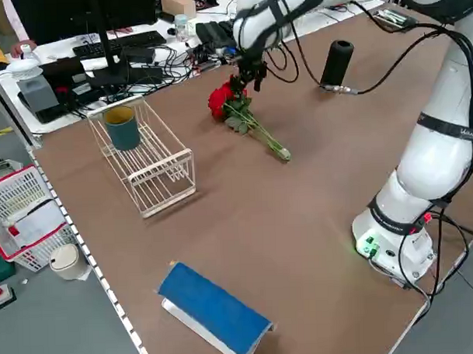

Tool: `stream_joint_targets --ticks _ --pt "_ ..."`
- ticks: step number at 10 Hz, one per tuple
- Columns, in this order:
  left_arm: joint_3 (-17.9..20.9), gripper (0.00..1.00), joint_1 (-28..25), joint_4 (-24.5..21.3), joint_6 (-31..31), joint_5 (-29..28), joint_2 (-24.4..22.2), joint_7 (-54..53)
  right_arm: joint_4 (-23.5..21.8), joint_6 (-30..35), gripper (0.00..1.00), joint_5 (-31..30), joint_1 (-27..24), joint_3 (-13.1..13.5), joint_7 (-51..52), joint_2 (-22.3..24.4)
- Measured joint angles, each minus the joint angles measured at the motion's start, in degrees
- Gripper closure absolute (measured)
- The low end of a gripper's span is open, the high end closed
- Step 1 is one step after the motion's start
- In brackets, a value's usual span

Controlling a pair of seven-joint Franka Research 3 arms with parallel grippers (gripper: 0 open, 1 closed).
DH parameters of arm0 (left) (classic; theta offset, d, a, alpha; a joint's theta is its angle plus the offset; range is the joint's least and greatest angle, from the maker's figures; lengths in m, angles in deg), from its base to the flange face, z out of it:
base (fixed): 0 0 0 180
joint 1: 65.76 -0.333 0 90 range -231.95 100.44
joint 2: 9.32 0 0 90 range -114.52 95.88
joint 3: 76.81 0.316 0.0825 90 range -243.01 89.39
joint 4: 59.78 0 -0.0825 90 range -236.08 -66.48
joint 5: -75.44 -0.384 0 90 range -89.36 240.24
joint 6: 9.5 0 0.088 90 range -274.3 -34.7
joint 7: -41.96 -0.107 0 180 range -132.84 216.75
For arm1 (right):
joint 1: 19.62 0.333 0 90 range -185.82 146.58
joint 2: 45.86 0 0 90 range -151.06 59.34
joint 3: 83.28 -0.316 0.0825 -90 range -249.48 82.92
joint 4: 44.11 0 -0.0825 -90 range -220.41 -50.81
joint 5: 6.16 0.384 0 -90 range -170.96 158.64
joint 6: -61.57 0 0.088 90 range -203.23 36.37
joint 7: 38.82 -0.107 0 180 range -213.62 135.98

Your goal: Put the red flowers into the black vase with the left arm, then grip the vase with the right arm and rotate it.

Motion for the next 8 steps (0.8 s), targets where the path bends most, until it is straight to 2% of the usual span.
stream_joint_targets --ticks 3,6,8 --pt "-0.09 0.0 0.59 -4.48 -10.05 0.0 4.97 0.47 -0.02 -0.02 0.0 0.0 -0.01 0.04 0.0 0.0" --pt "-0.07 0.0 0.6 -5.21 -18.26 0.0 10.68 0.58 -0.04 -0.01 0.0 0.0 -0.02 0.05 0.0 0.0" --pt "-0.07 0.04 0.6 -5.2 -20.09 0.0 12.62 0.95 -0.04 -0.01 0.0 0.0 -0.02 0.06 0.0 0.0"
